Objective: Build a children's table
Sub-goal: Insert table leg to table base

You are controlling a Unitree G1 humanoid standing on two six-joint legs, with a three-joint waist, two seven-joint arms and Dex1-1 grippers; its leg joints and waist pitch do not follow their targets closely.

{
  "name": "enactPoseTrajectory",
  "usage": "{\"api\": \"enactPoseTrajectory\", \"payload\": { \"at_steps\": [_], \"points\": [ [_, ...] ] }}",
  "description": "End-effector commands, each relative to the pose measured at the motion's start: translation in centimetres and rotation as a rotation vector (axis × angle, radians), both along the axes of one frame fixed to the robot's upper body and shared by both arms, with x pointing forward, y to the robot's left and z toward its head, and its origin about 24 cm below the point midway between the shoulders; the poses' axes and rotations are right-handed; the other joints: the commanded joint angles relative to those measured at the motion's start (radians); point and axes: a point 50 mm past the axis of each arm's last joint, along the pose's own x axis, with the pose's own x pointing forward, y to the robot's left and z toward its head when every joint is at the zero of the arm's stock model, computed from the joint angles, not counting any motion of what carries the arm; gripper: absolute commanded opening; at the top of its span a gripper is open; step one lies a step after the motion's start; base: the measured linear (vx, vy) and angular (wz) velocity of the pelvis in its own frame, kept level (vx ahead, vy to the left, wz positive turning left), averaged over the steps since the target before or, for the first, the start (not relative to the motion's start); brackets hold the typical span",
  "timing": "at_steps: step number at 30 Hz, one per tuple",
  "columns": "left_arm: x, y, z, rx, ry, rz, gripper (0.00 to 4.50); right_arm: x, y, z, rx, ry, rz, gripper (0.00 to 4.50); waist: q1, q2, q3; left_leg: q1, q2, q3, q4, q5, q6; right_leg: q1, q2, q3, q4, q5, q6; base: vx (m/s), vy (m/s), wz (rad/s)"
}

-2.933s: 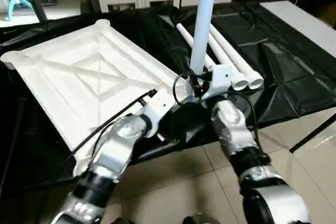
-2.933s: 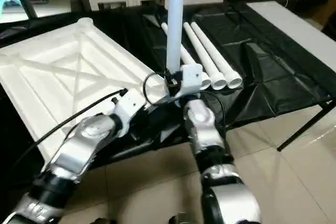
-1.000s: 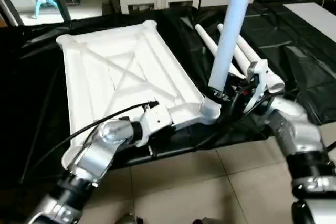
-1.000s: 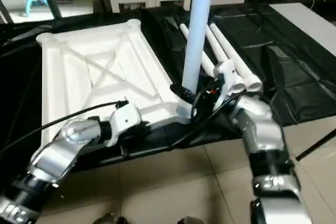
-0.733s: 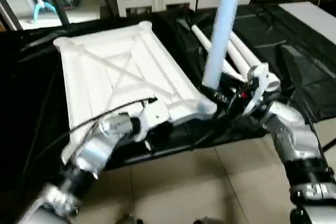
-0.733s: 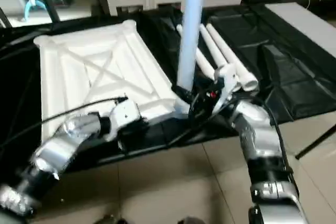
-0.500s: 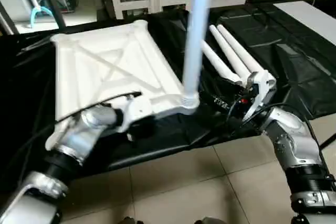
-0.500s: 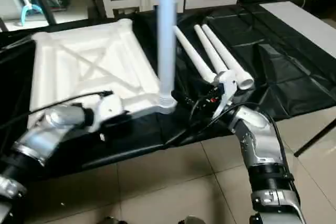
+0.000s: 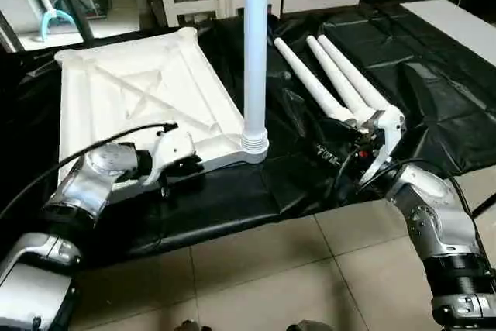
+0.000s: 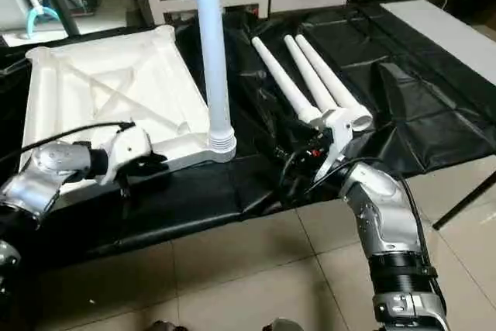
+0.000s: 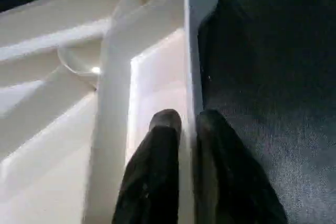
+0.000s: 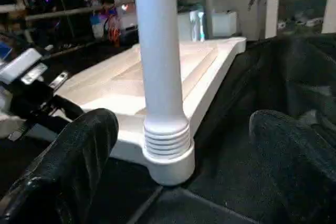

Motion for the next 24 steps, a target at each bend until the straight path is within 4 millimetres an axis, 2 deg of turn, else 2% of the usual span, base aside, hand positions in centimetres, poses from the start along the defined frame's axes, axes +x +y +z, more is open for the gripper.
{"api": "enactPoseTrajectory", "payload": {
  "at_steps": [1, 2, 4, 5, 6, 8, 9, 10, 11, 12, 13, 15, 16, 17, 18, 19, 20, 21, 22, 23, 24],
  "points": [
    [0.6, 0.5, 2.0, -0.034, -0.065, 0.008, 1.14, 0.0, -0.2, 0.5, 0.016, -0.017, -0.020, 4.50, 0.006, 0.009, -0.088, 0.021, 0.036, -0.012, -0.067, -0.180, 0.048, 0.057, -0.064, 0.045, -0.069, -0.074, -0.278, 0.000, 0.000, 0.00],
    [0.7, 0.5, 2.4, -0.053, -0.077, -0.003, 1.23, -0.2, -0.3, 0.4, 0.018, -0.012, -0.030, 4.50, 0.009, 0.014, -0.086, 0.023, 0.036, -0.012, -0.068, -0.193, 0.041, 0.054, -0.063, 0.045, -0.071, -0.087, -0.273, 0.000, 0.000, 0.00],
    [0.7, 0.6, 3.6, -0.111, -0.106, -0.003, 1.40, -0.4, -0.4, 0.3, 0.022, -0.001, -0.048, 4.50, 0.012, 0.013, -0.086, 0.023, 0.037, -0.012, -0.069, -0.201, 0.031, 0.054, -0.063, 0.045, -0.071, -0.091, -0.272, 0.000, 0.000, 0.00],
    [0.9, 0.8, 4.5, -0.168, -0.147, 0.041, 1.40, -0.6, -0.5, 0.4, 0.030, 0.002, -0.067, 4.50, 0.017, 0.020, -0.086, 0.025, 0.038, -0.012, -0.070, -0.201, 0.024, 0.055, -0.064, 0.046, -0.067, -0.089, -0.270, 0.000, 0.000, 0.00],
    [0.9, 0.8, 4.5, -0.168, -0.147, 0.041, 1.50, -0.6, -0.5, 0.4, 0.030, 0.002, -0.067, 4.50, 0.018, 0.016, -0.088, 0.024, 0.038, -0.012, -0.069, -0.196, 0.025, 0.054, -0.063, 0.045, -0.067, -0.074, -0.272, 0.000, 0.000, 0.00],
    [1.4, 1.6, 6.1, -0.330, -0.219, 0.242, 1.50, -0.9, -0.9, 0.6, 0.052, -0.009, -0.139, 4.50, 0.020, 0.001, -0.095, 0.025, 0.038, -0.009, -0.065, -0.177, 0.027, 0.056, -0.063, 0.045, -0.061, -0.053, -0.278, 0.000, 0.000, 0.00],
    [1.4, 2.0, 6.4, -0.374, -0.220, 0.310, 1.50, -1.0, -1.1, 0.8, 0.060, -0.018, -0.164, 4.50, 0.020, 0.007, -0.094, 0.024, 0.044, -0.009, -0.065, -0.167, 0.024, 0.058, -0.066, 0.047, -0.053, -0.037, -0.285, 0.000, 0.000, 0.00],
    [1.3, 2.2, 6.5, -0.400, -0.219, 0.351, 1.50, -1.1, -1.1, 0.9, 0.065, -0.023, -0.180, 4.50, 0.021, 0.001, -0.090, 0.021, 0.038, -0.009, -0.065, -0.168, 0.038, 0.054, -0.063, 0.044, -0.064, -0.074, -0.275, 0.000, 0.000, 0.00],
    [1.3, 2.2, 6.4, -0.417, -0.218, 0.370, 1.50, -1.2, -1.1, 0.9, 0.064, -0.025, -0.181, 4.50, 0.021, 0.002, -0.091, 0.020, 0.037, -0.010, -0.064, -0.164, 0.037, 0.057, -0.063, 0.044, -0.062, -0.085, -0.270, 0.000, 0.000, 0.00],
    [0.3, 2.1, 6.1, -0.572, -0.201, 0.537, 1.50, -2.0, -0.9, 1.2, 0.048, -0.044, -0.195, 4.50, 0.020, -0.009, -0.091, 0.021, 0.045, -0.007, -0.064, -0.149, 0.033, 0.059, -0.066, 0.048, -0.053, -0.082, -0.269, 0.000, 0.000, 0.00],
    [-0.1, 2.1, 6.0, -0.622, -0.192, 0.588, 1.50, -2.3, -0.8, 1.2, 0.041, -0.051, -0.199, 4.50, 0.022, -0.010, -0.085, 0.014, 0.047, -0.007, -0.065, -0.136, 0.054, 0.058, -0.068, 0.046, -0.063, -0.089, -0.266, 0.000, 0.000, 0.00],
    [-1.0, 1.8, 5.3, -0.711, -0.184, 0.664, 1.50, -2.4, -0.4, 1.1, 0.039, -0.071, -0.240, 4.50, 0.020, -0.023, -0.087, 0.014, 0.035, -0.003, -0.061, -0.140, 0.067, 0.052, -0.060, 0.045, -0.073, -0.158, -0.239, 0.000, 0.000, 0.00],
    [-1.4, 1.4, 5.1, -0.738, -0.186, 0.676, 1.50, -2.4, -0.3, 1.1, 0.035, -0.079, -0.258, 4.50, 0.019, -0.016, -0.085, 0.013, 0.033, -0.004, -0.062, -0.152, 0.061, 0.048, -0.060, 0.044, -0.081, -0.209, -0.217, 0.000, 0.000, 0.00],
    [-2.1, 0.6, 4.7, -0.774, -0.197, 0.703, 1.50, -2.6, -0.1, 1.2, 0.035, -0.088, -0.273, 4.50, 0.017, -0.022, -0.084, 0.015, 0.039, -0.007, -0.067, -0.176, 0.049, 0.047, -0.060, 0.044, -0.085, -0.242, -0.199, 0.000, 0.000, 0.00],
    [-3.6, -0.6, 4.1, -0.821, -0.241, 0.761, 1.50, -2.9, 0.3, 1.1, 0.029, -0.087, -0.288, 4.50, 0.016, -0.028, -0.083, 0.011, 0.049, -0.010, -0.072, -0.173, 0.043, 0.052, -0.062, 0.046, -0.084, -0.218, -0.194, 0.000, 0.000, 0.00],
    [-4.2, -0.8, 3.9, -0.838, -0.264, 0.788, 1.50, -3.2, 0.5, 0.9, 0.023, -0.081, -0.293, 4.50, 0.015, -0.034, -0.081, 0.012, 0.051, -0.009, -0.073, -0.180, 0.046, 0.049, -0.061, 0.046, -0.089, -0.222, -0.190, 0.000, 0.000, 0.00],
    [-5.4, -1.2, 3.1, -0.854, -0.275, 0.838, 1.50, -3.5, 0.3, 0.3, -0.024, -0.051, -0.332, 4.50, 0.017, -0.030, -0.084, 0.016, 0.049, -0.008, -0.071, -0.188, 0.046, 0.044, -0.057, 0.046, -0.090, -0.234, -0.176, 0.000, 0.000, 0.00],
    [-6.2, -1.4, 2.6, -0.861, -0.271, 0.877, 1.50, -3.8, 0.2, -0.1, -0.060, -0.029, -0.364, 4.50, 0.017, -0.031, -0.082, 0.015, 0.044, -0.007, -0.072, -0.204, 0.041, 0.041, -0.053, 0.047, -0.096, -0.257, -0.155, 0.000, 0.000, 0.00],
    [-7.1, -1.2, 1.9, -0.822, -0.304, 0.956, 1.50, -4.2, 0.0, -0.6, -0.089, -0.002, -0.403, 4.50, 0.017, -0.031, -0.082, 0.015, 0.044, -0.007, -0.072, -0.204, 0.041, 0.041, -0.053, 0.047, -0.096, -0.257, -0.155, 0.000, 0.000, 0.00],
    [-7.8, -0.8, 1.5, -0.764, -0.351, 1.026, 1.50, -4.5, -0.1, -0.8, -0.097, 0.015, -0.430, 4.50, 0.016, -0.037, -0.078, 0.015, 0.047, -0.011, -0.081, -0.243, 0.028, 0.041, -0.050, 0.046, -0.104, -0.298, -0.117, 0.000, 0.000, 0.00],
    [-8.7, -0.3, 0.8, -0.671, -0.391, 1.103, 1.50, -4.9, 0.0, -1.0, -0.077, 0.026, -0.447, 4.50, 0.012, -0.039, -0.078, 0.020, 0.045, -0.012, -0.083, -0.281, 0.022, 0.038, -0.047, 0.045, -0.110, -0.337, -0.093, 0.000, 0.000, 0.00]
  ]
}}
